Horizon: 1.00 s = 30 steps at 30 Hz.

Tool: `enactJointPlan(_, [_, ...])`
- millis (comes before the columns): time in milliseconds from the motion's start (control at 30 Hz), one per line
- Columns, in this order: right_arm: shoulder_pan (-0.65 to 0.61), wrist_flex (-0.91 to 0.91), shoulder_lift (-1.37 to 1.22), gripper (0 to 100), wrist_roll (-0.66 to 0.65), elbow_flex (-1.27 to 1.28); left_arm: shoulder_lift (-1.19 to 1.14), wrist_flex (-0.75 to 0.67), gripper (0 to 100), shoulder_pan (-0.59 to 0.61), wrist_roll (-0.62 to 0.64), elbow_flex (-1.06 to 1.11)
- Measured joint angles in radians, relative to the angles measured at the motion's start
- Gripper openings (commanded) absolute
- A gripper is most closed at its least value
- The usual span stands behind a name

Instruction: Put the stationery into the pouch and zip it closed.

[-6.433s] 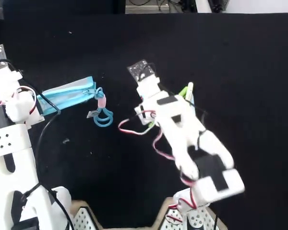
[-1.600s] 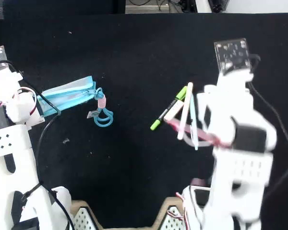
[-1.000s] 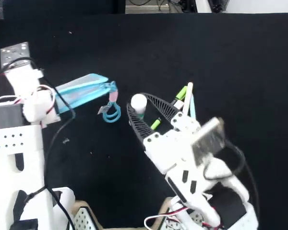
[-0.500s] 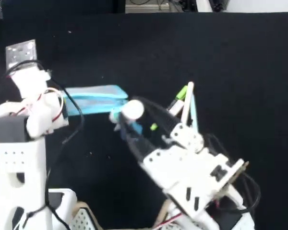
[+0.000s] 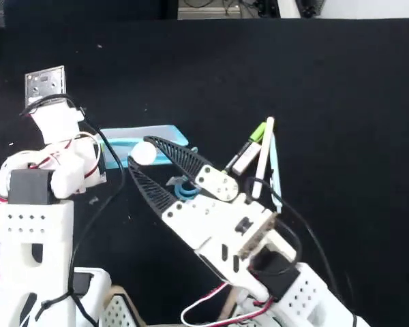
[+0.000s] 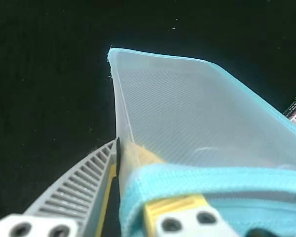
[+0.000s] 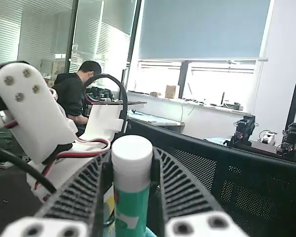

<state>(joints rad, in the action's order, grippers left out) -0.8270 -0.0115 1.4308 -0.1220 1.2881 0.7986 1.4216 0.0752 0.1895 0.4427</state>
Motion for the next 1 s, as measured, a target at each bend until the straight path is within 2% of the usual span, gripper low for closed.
enactJointPlan(267, [0.0, 0.008, -0.048, 1.1, -0.006, 0.0, -0.021, -0.002, 3, -0.005, 0.0, -0.002])
enactJointPlan(433, [0.008, 0.078, -0.089, 1.1, -0.006, 0.008, -0.021, -0.002, 3, -0.005, 0.0, -0.002])
enactJointPlan(633, [0.064, 0.178, -0.21, 1.1, -0.006, 0.009, -0.023, -0.002, 3, -0.005, 0.0, -0.002])
enactJointPlan(900, [0.071, 0.262, -0.411, 1.3, -0.006, 0.009, -0.023, -0.002, 3, -0.006, 0.0, -0.002])
enactJointPlan(1000, [0.071, 0.236, -0.428, 7.7, -0.008, 0.008, -0.023, -0.002, 3, -0.006, 0.0, -0.002])
